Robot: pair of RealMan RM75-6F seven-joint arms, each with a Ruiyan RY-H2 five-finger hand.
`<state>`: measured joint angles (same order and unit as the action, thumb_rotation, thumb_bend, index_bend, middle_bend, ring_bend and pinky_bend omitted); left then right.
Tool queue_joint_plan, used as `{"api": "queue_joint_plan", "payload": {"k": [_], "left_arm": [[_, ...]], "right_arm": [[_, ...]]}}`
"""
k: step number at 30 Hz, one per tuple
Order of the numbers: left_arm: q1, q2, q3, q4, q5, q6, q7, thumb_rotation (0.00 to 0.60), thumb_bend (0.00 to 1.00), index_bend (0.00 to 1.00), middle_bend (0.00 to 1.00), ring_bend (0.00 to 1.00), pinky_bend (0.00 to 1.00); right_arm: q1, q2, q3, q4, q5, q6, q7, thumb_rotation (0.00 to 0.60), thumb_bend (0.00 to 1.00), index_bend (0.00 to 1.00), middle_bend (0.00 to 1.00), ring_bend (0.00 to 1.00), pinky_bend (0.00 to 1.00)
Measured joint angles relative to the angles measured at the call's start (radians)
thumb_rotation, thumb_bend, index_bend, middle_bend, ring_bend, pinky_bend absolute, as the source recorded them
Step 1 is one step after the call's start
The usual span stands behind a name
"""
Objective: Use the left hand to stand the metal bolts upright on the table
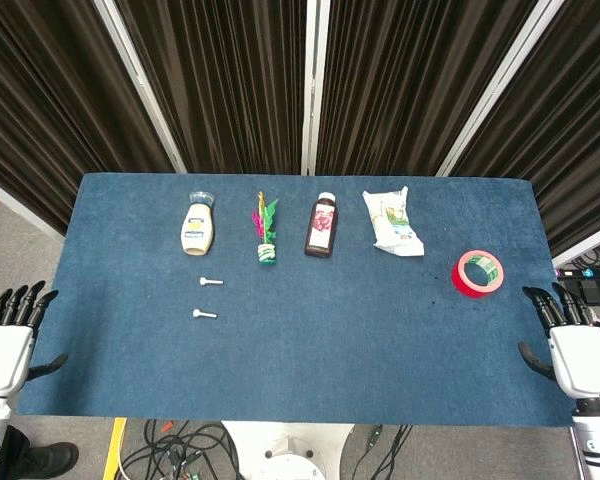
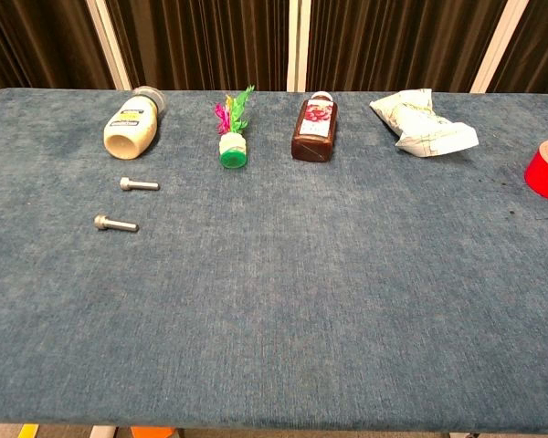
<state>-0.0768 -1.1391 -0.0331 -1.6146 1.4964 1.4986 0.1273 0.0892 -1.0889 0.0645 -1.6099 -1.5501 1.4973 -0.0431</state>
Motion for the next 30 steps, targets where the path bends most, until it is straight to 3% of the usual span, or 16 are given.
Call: {"api": "queue_joint_plan", "payload": {"k": [12, 20, 24, 30], "left_arm": [[-0.007, -0.009, -0.01, -0.004, 0.011, 0.012, 0.009, 0.6, 0.1, 0.15, 0.06, 0.0, 0.0], [-0.082, 0.0, -0.044, -0.025, 0.046, -0.035, -0.002, 0.6, 0.14, 0.22, 0.13, 0.03, 0.0], [-0.156, 0.003, -0.075, -0.048, 0.055, -0.108, -0.009, 0.6, 0.19, 0.27, 0.18, 0.08, 0.05], [-0.307, -0.016, -0.125, -0.071, 0.035, -0.296, -0.009, 0.6, 0.25, 0.32, 0.22, 0.12, 0.1]], "right_arm": [[-0.012, 0.001, -0.005, 0.007, -0.006, 0.022, 0.014, 0.6, 0.18, 0.11, 0.17, 0.05, 0.11], [-0.017, 0.006, -0.006, 0.016, -0.021, 0.039, 0.026, 0.6, 0.18, 0.11, 0.17, 0.05, 0.11], [-0.016, 0.011, -0.007, 0.014, -0.029, 0.041, 0.027, 0.6, 0.18, 0.11, 0.17, 0.05, 0.11], [-0.016, 0.018, -0.007, 0.003, -0.032, 0.043, 0.021, 0.6, 0.18, 0.11, 0.17, 0.05, 0.11]]}}
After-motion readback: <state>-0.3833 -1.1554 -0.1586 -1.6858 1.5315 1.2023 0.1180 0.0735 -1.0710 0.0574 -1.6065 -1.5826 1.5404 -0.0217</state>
